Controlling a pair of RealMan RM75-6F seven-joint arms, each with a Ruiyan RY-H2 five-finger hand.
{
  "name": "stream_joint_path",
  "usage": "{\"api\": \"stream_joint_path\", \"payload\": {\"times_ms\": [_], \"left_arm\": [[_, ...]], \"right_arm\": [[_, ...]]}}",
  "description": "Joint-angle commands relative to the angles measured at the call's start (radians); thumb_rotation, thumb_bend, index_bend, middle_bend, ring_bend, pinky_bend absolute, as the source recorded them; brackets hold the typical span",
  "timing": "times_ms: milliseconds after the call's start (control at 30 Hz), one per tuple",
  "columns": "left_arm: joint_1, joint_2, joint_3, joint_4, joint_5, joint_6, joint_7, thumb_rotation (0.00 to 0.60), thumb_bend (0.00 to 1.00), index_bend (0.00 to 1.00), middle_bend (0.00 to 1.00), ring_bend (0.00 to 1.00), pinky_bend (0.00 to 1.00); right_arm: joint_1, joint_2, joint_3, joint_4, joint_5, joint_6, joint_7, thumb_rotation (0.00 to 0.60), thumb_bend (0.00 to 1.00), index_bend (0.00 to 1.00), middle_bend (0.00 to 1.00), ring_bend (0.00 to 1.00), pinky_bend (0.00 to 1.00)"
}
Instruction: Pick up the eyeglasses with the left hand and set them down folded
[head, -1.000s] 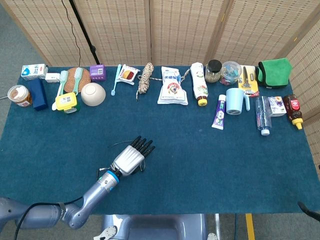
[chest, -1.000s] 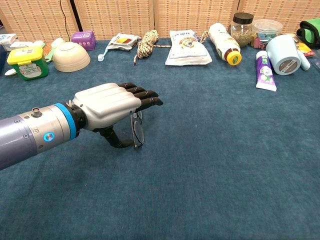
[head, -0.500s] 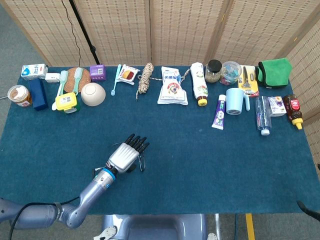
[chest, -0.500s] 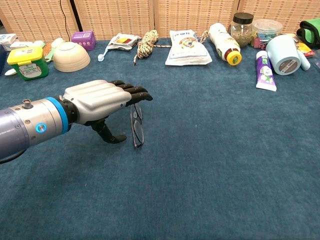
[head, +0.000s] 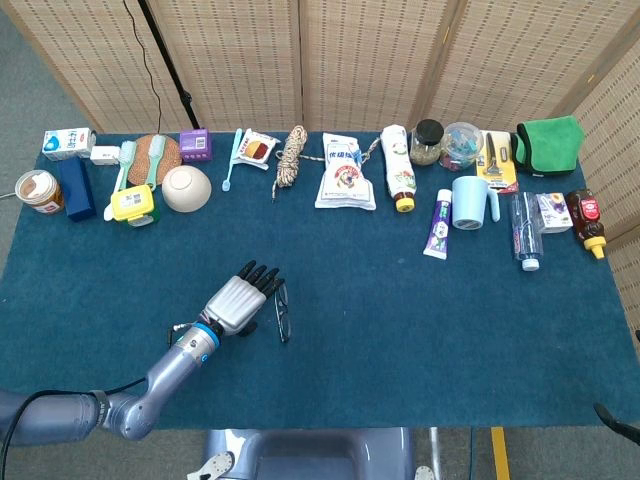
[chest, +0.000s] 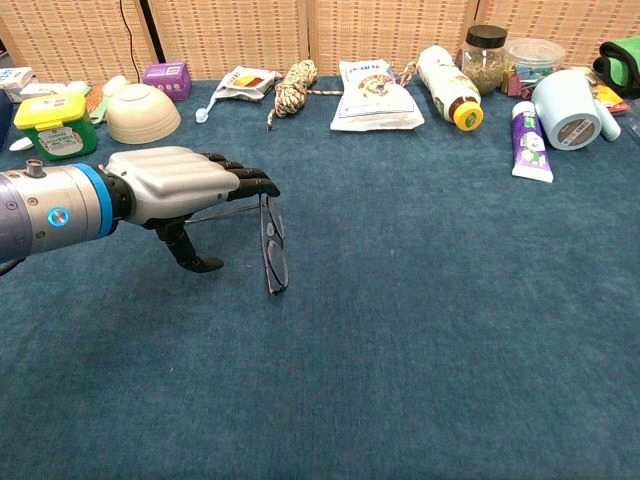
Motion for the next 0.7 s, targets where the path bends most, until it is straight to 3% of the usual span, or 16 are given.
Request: {"api": "stream_joint_path", "payload": {"times_ms": [33, 700], "left_arm": [[-0.014, 0.006, 0.005, 0.001, -0.017, -0.005, 0.008, 0.511, 0.30, 0.03, 0.00, 0.00, 0.00], [-0.056, 0.103, 0.076, -0.091, -0.064, 0.019, 0.078, 0.511, 0.30, 0.21, 0.00, 0.00, 0.00]], "right_arm": [[-0.002, -0.001, -0.001, -0.001, 0.002, 0.001, -0.002, 0.600, 0.00, 0.01, 0.00, 0.00, 0.00], [-0.004, -0.001, 0.000, 0.000, -0.001, -0.001, 0.001, 0.600, 0.00, 0.01, 0.00, 0.00, 0.00]]}}
